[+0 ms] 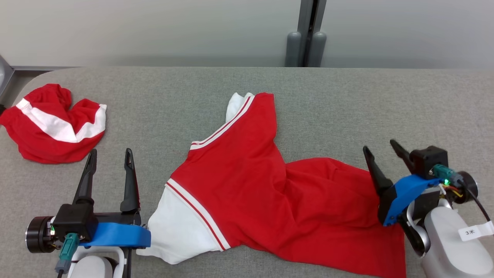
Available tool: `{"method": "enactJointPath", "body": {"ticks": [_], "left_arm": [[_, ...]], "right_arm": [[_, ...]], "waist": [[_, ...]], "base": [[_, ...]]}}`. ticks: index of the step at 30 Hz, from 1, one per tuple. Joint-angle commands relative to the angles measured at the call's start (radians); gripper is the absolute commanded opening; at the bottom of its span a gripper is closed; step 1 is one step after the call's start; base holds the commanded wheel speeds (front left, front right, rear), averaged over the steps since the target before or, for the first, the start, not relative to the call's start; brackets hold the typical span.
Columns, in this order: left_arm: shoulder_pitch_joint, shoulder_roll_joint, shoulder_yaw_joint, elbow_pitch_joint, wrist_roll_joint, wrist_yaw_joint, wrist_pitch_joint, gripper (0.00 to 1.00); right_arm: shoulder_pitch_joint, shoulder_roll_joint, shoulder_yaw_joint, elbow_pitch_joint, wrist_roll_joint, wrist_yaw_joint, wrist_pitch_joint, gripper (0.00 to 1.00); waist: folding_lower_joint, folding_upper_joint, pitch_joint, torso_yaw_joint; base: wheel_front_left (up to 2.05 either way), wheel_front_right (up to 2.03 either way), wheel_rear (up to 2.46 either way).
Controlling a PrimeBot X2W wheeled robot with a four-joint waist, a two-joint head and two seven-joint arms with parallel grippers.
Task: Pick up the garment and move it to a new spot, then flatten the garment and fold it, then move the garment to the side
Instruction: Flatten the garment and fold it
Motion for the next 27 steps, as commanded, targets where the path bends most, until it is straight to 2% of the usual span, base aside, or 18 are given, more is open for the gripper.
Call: {"method": "enactJointPath", "body": {"ticks": [1,12,18,19,20,21,27], "left_arm": [[-0.009,-0.005,0.004,-0.004,0.005,-0.004,-0.004,1.00],[-0.030,-0.027,0.016,-0.010,0.022,-0.013,-0.004,1.00],[-0.040,-0.038,0.017,-0.007,0.029,-0.017,-0.004,1.00],[-0.039,-0.040,0.017,-0.008,0.031,-0.017,-0.004,1.00],[-0.039,-0.041,0.019,-0.009,0.032,-0.017,-0.004,1.00],[-0.038,-0.042,0.020,-0.010,0.031,-0.017,-0.004,1.00],[-0.039,-0.047,0.030,-0.013,0.032,-0.022,-0.004,1.00]], "right_arm": [[-0.015,-0.009,0.005,0.014,0.008,0.000,-0.001,1.00],[-0.077,-0.008,0.103,0.286,0.062,0.000,-0.031,1.00],[-0.108,0.017,0.184,0.374,0.098,0.000,-0.051,1.00],[-0.111,0.021,0.200,0.380,0.110,0.001,-0.054,0.73],[-0.116,0.020,0.213,0.382,0.122,0.001,-0.062,0.23],[-0.123,0.016,0.226,0.383,0.134,0.001,-0.068,0.00],[-0.197,-0.045,0.232,0.377,0.192,0.000,-0.124,0.00]], "waist": [[0.0000,-0.0001,0.004,0.005],[0.0000,-0.0001,0.043,0.028],[0.0000,-0.0001,0.053,0.034],[0.0000,-0.0001,0.054,0.034],[0.0000,-0.0001,0.055,0.033],[0.0000,-0.0001,0.055,0.032],[0.0000,-0.0001,0.060,0.025]], "base": [[0.00,0.00,0.00],[0.00,0.00,0.00],[0.00,0.00,0.00],[0.00,0.00,0.00],[0.00,0.00,0.00],[0.00,0.00,0.00],[0.00,0.00,0.00]]}}
